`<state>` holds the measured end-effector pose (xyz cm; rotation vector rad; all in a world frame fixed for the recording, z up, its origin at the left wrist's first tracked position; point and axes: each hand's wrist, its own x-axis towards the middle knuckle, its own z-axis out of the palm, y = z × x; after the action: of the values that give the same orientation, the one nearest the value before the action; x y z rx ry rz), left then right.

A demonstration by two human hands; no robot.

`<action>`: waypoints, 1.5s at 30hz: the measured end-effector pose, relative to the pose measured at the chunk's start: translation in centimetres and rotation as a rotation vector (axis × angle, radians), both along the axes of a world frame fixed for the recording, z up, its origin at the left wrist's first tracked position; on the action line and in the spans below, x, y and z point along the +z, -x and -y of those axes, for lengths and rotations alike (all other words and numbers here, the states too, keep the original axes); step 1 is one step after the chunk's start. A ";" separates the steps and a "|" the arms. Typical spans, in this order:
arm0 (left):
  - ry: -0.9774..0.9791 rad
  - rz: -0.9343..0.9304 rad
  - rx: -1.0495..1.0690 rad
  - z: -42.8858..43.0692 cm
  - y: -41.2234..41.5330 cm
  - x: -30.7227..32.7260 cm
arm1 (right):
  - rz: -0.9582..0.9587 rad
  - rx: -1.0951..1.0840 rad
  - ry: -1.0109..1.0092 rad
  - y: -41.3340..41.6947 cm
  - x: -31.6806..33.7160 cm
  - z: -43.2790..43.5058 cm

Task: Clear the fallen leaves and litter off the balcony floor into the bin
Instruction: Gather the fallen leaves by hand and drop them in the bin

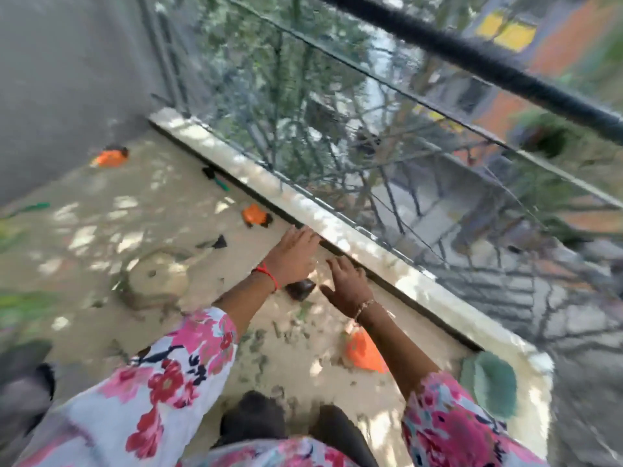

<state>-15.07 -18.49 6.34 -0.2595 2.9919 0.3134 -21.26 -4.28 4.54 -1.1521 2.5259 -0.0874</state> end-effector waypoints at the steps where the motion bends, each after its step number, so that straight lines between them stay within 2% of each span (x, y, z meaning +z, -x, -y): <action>1: -0.012 0.015 0.058 1.1 -0.6 0.0 | 0.001 0.061 -0.006 0.4 0.0 1.4; 7: 0.009 0.077 0.372 4.0 -4.5 -1.2 | 0.021 0.331 -0.012 2.3 0.3 6.4; 15: -0.137 0.083 0.720 2.3 -8.4 -3.1 | 0.085 0.595 -0.066 2.1 -0.4 8.6; 22: -0.168 0.075 0.863 4.2 -10.3 -5.8 | 0.138 0.736 -0.099 0.9 -1.9 13.3; 36: -0.275 0.052 1.057 16.7 -13.2 -8.9 | 0.182 0.835 -0.233 -1.8 -5.5 29.4; 45: -0.355 0.115 1.262 21.5 -15.4 -12.0 | 0.326 0.987 -0.315 -4.6 -10.9 38.1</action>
<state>0.35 -39.97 -5.69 -1.9541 2.1619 0.8390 -16.67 -42.42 -6.39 -1.8927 1.4137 0.3319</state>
